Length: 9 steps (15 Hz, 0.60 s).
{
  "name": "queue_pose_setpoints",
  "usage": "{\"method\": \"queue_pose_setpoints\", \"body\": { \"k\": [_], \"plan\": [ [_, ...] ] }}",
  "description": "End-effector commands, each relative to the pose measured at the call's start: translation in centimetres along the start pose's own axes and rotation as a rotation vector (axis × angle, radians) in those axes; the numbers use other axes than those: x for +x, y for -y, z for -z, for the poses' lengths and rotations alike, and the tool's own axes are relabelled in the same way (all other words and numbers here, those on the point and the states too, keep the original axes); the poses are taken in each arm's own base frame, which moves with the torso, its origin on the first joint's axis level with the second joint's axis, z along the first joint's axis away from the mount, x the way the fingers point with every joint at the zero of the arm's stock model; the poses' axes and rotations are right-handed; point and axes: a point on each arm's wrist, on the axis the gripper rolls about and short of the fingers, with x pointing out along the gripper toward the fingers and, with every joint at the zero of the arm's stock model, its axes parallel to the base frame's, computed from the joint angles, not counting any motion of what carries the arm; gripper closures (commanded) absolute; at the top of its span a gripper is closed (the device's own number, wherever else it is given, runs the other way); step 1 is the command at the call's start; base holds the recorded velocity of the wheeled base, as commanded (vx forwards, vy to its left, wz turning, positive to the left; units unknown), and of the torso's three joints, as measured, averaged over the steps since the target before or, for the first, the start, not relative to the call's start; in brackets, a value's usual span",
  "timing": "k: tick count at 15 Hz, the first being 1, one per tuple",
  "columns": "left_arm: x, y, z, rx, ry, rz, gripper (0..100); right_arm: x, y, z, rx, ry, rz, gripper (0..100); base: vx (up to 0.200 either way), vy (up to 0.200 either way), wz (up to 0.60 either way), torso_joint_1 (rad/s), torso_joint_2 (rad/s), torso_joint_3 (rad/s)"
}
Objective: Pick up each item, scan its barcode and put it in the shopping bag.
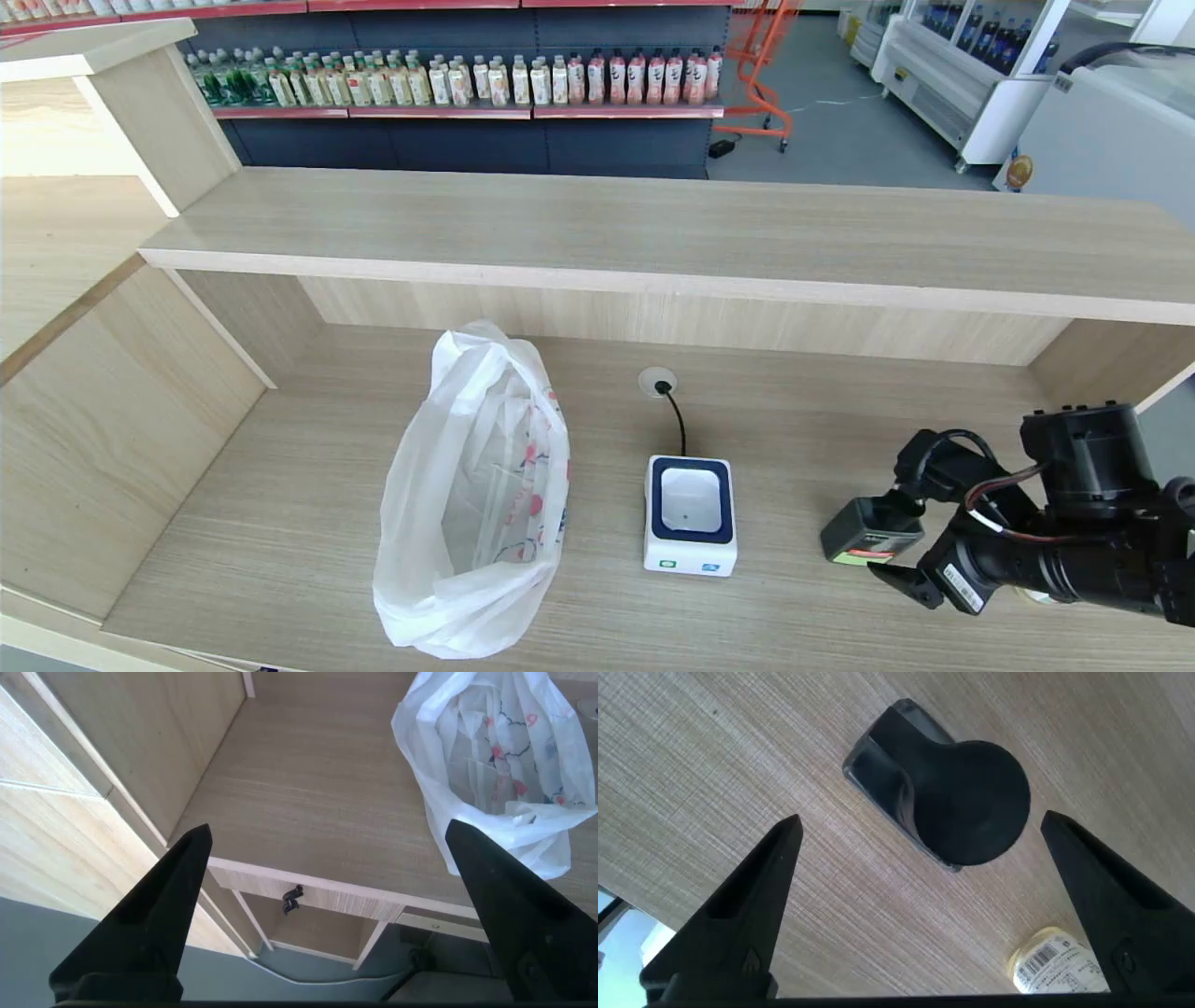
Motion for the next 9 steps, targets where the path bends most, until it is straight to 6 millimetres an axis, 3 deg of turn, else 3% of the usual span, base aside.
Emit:
{"method": "queue_pose_setpoints", "body": {
  "k": [1, 9],
  "plan": [
    [0.0, 0.0, 0.0, 0.0, 0.0, -0.001, 0, 2.0, -0.5, 0.7, -0.019, -0.025, -0.064, 0, 0.0, 0.0, 0.0, 0.0, 0.0, 0.0],
    [0.0, 0.0, 0.0, 0.0, 0.0, -0.001, 0, 5.5, -1.0, -0.3, -0.081, 0.075, -0.129, 0, 0.0, 0.0, 0.0, 0.0, 0.0, 0.0]
  ]
}}
